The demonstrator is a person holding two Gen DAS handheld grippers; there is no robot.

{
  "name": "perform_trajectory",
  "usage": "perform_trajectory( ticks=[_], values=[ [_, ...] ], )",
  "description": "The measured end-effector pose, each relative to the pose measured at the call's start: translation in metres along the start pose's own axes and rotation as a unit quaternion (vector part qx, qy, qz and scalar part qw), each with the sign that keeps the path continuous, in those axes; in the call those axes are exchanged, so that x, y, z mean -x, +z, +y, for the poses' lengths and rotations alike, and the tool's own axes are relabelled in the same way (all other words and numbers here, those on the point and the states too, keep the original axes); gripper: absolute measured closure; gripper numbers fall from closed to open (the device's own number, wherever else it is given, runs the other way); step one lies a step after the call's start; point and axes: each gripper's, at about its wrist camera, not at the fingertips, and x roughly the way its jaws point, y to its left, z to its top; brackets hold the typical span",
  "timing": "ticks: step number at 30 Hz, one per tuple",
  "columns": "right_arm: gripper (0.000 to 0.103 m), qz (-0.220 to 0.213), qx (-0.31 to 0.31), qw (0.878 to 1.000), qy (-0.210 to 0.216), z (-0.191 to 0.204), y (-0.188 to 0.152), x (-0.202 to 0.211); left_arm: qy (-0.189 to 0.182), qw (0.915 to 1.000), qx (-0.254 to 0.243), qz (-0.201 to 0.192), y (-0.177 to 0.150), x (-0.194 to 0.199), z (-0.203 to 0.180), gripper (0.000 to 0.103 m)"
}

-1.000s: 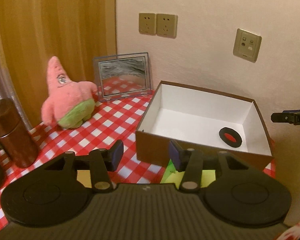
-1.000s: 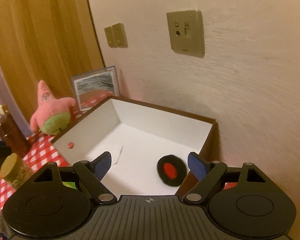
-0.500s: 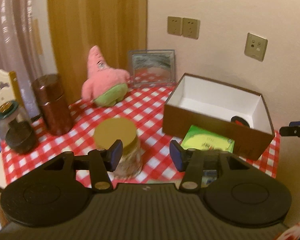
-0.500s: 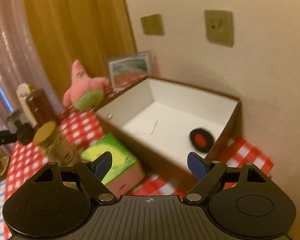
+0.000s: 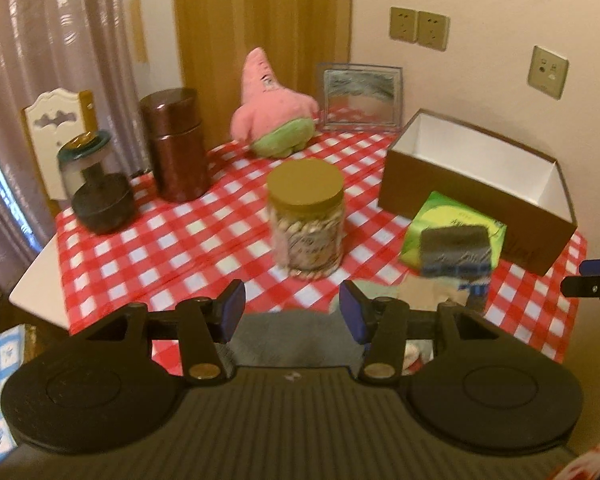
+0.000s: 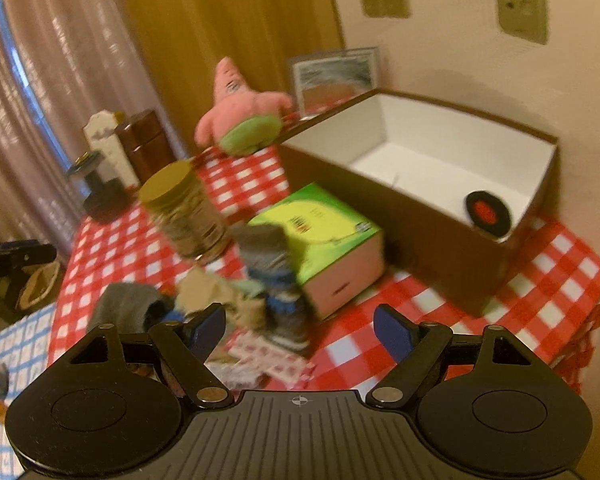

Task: Organize soft objects
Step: 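Move both open grippers back over the pile of soft items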

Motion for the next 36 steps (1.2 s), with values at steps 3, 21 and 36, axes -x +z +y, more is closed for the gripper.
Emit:
perform_trajectory(
  ticks=[3, 21, 36],
  values=[
    [0.024, 0.010, 0.021, 1.000, 0.006, 0.011, -0.009, -0.009, 0.010, 0.9999, 0.010, 0.009, -0.010, 0.003, 0.008, 0.054],
    [0.037, 0.049, 0.086, 0.995, 0.028, 0.026, -0.036, -0.052, 0.015, 0.9959, 0.047, 0.076, -0.064, -0.007, 0.023, 0.054],
    [0.052, 0.064, 0.206, 0.976, 0.040, 0.025, -0.052, -0.086, 0.007, 0.9933, 0.052, 0.103, -0.082, -0.024, 0.010, 0.054]
  ],
)
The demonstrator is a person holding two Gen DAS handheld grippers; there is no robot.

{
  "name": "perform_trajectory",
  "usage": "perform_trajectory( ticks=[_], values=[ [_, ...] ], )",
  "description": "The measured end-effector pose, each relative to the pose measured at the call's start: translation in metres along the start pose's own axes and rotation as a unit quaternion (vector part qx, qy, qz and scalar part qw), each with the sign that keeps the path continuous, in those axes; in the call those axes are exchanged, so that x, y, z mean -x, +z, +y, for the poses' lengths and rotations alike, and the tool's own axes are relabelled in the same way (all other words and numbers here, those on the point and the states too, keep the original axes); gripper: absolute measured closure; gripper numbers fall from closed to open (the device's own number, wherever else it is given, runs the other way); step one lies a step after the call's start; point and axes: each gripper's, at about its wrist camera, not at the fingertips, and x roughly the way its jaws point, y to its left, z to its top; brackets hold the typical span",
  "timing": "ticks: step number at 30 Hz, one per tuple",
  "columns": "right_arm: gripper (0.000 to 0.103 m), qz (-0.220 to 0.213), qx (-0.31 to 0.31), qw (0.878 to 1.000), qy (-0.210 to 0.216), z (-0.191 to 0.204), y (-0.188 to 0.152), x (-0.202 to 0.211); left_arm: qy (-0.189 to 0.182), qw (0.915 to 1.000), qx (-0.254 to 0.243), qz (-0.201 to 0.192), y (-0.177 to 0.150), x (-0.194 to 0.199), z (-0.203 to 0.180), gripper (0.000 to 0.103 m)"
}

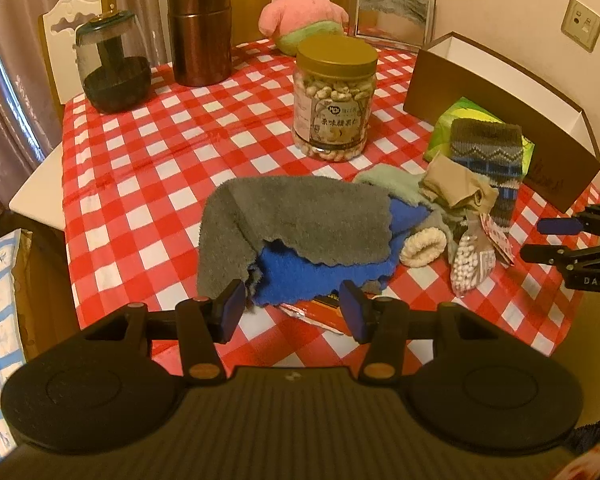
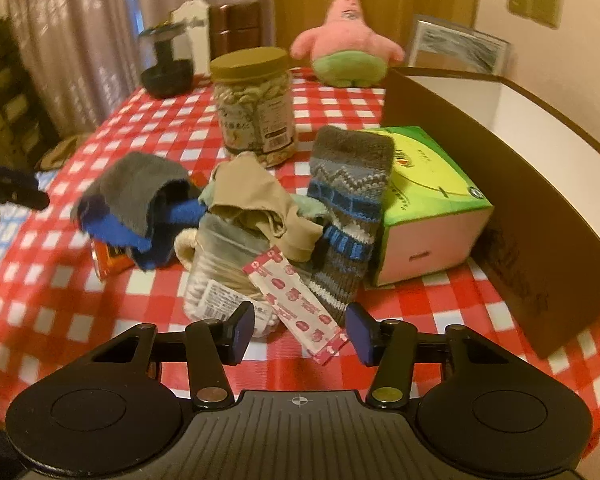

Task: Organize soft objects
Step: 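Grasp the pink bandage strip with the right gripper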

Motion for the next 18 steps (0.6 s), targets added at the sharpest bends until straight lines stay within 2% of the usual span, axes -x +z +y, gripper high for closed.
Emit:
perform_trajectory(
  ticks=[8, 14, 18],
  values=[
    [0.057, 0.022, 0.096, 0.995, 0.011, -0.005, -0.003, -0.028, 0.001, 1.0000, 0.006, 0.007, -0.002, -0.007, -0.002, 0.054],
    [0.061, 0.034, 0.181, 0.982, 0.027, 0.001, -0.004, -0.045, 0.004, 0.9998, 0.012, 0.012, -0.003, -0.009, -0.003, 0.054],
    [0.066, 0.041, 0.213, 0.976, 0.035, 0.000, -0.002, -0.057, 0.008, 0.9997, 0.016, 0.015, -0.004, -0.010, -0.002, 0.054]
  ],
)
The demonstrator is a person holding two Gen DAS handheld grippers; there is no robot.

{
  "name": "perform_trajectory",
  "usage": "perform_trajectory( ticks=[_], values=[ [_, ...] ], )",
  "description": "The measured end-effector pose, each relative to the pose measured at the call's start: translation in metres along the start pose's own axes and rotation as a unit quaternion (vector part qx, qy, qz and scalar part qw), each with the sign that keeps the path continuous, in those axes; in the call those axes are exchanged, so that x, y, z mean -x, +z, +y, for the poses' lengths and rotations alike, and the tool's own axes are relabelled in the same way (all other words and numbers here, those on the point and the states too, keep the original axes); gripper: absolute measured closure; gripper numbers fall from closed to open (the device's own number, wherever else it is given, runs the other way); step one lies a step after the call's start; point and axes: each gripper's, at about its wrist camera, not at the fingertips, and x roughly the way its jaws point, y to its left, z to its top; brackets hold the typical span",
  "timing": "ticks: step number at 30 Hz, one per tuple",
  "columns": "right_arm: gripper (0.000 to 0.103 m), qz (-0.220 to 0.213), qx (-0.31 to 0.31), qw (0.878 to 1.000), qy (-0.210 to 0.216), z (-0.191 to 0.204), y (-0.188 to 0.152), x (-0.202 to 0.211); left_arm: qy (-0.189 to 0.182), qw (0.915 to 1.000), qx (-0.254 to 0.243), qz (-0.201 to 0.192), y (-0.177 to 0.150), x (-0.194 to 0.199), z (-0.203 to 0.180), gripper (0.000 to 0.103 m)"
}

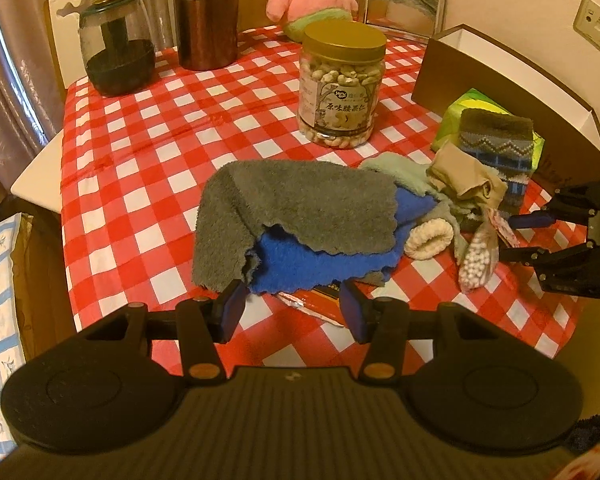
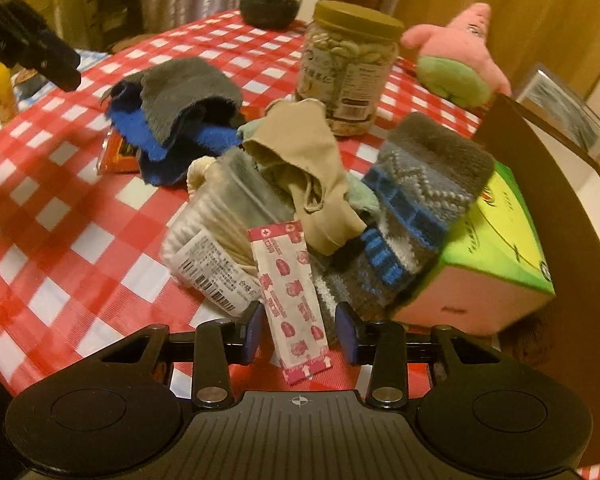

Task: Organize soft objects
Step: 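Grasp the pink bandage strip with the right gripper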

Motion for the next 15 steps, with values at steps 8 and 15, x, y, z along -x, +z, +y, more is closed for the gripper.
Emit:
perform_trajectory(
  ticks=[8, 15],
  values=[
    [0.083, 0.002, 0.006, 1.000, 0.007, -0.003, -0.002, -0.001, 0.001, 1.0000, 0.002, 0.000, 0.000, -0.003, 0.002, 0.054],
    [0.099, -0.013, -0.068, 0.998, 0.007, -0.007, -0.006, 0.023, 0.001, 0.9999, -0.008, -0.010, 0.008, -0.010, 0.003, 0.054]
  ],
)
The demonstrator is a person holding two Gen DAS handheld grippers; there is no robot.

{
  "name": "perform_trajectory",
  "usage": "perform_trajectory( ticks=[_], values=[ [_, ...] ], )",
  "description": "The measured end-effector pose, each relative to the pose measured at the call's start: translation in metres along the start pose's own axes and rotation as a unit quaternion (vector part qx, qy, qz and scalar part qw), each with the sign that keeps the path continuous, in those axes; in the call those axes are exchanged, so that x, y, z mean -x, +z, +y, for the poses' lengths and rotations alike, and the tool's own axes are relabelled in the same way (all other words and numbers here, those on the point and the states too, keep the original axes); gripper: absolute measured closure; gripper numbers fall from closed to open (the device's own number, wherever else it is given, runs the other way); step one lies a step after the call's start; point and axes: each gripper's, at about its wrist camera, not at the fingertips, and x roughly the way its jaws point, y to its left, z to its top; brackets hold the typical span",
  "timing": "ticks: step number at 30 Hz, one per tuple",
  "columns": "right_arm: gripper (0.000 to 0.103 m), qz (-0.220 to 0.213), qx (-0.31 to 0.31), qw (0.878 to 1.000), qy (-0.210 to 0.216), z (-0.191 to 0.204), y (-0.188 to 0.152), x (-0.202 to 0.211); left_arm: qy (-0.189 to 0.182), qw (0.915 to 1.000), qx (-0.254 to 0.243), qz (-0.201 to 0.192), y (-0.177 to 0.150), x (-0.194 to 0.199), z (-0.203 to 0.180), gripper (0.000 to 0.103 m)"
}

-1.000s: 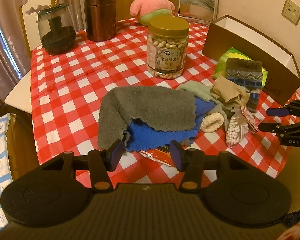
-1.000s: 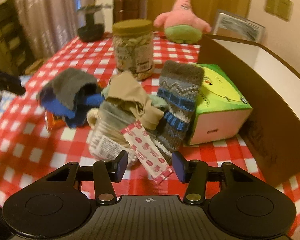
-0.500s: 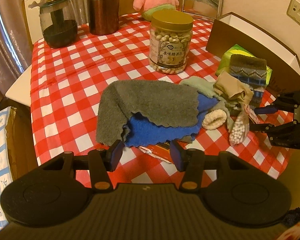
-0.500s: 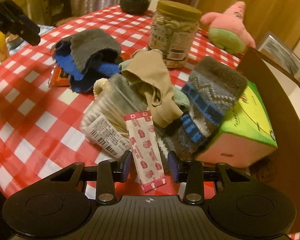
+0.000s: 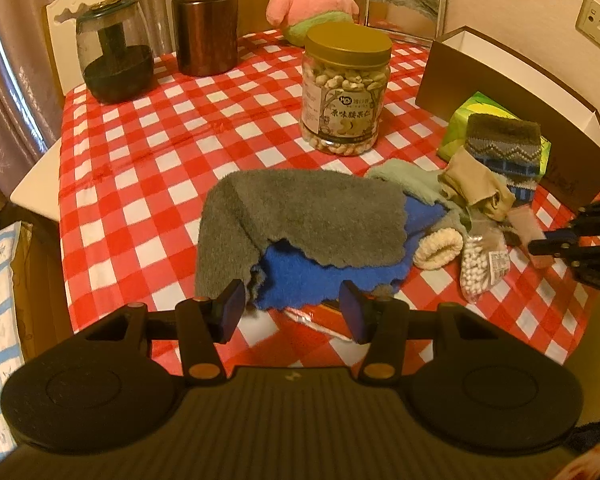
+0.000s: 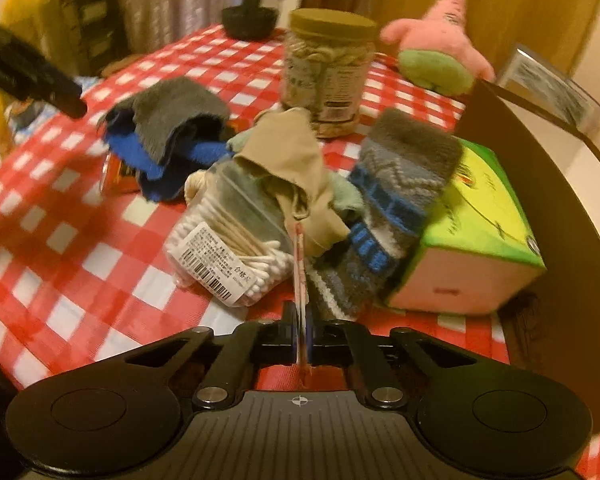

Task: Organize soft objects
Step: 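Grasp the pink bandage strip with the right gripper, then grasp the grey cloth with the left gripper and lift it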

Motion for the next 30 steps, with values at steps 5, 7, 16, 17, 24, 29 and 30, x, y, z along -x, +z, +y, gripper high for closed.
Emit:
perform_trajectory(
  ticks=[5, 7, 16, 17, 24, 29, 30],
  values=[
    [0.100, -0.023, -0.088, 0.996, -0.010, -0.006, -0.005, 0.019, -0.005, 0.9999, -0.006, -0.012, 0.008, -0.009, 0.002, 0.050],
    [0.100, -0.031, -0.123, 0.992, -0.017, -0.008, -0.007, 0.026, -0.004, 0.9998, -0.006, -0.017, 0.012, -0.015, 0.004, 0.047],
    [0.100, -0.037, -0.192, 0.979, -0.062, -0.019, -0.017, 0.048, -0.003, 0.9997, 0.015, -0.021, 0.041, -0.051, 0.037, 0.040],
    [0.100, -0.037, -0.199, 0.977, -0.068, -0.020, -0.019, 0.049, -0.004, 0.9996, 0.021, -0.018, 0.044, -0.056, 0.042, 0.039],
    [0.100, -0.036, -0.239, 0.966, -0.092, -0.027, -0.031, 0.061, -0.034, 0.9980, 0.054, 0.008, 0.064, -0.095, 0.069, 0.038],
    [0.100, -0.037, -0.256, 0.960, -0.105, -0.028, -0.035, 0.066, -0.064, 0.9958, 0.060, 0.024, 0.066, -0.107, 0.073, 0.058],
    [0.100, -0.037, -0.258, 0.959, -0.108, -0.028, -0.036, 0.067, -0.067, 0.9959, 0.056, 0.023, 0.066, -0.106, 0.072, 0.065]
  ],
)
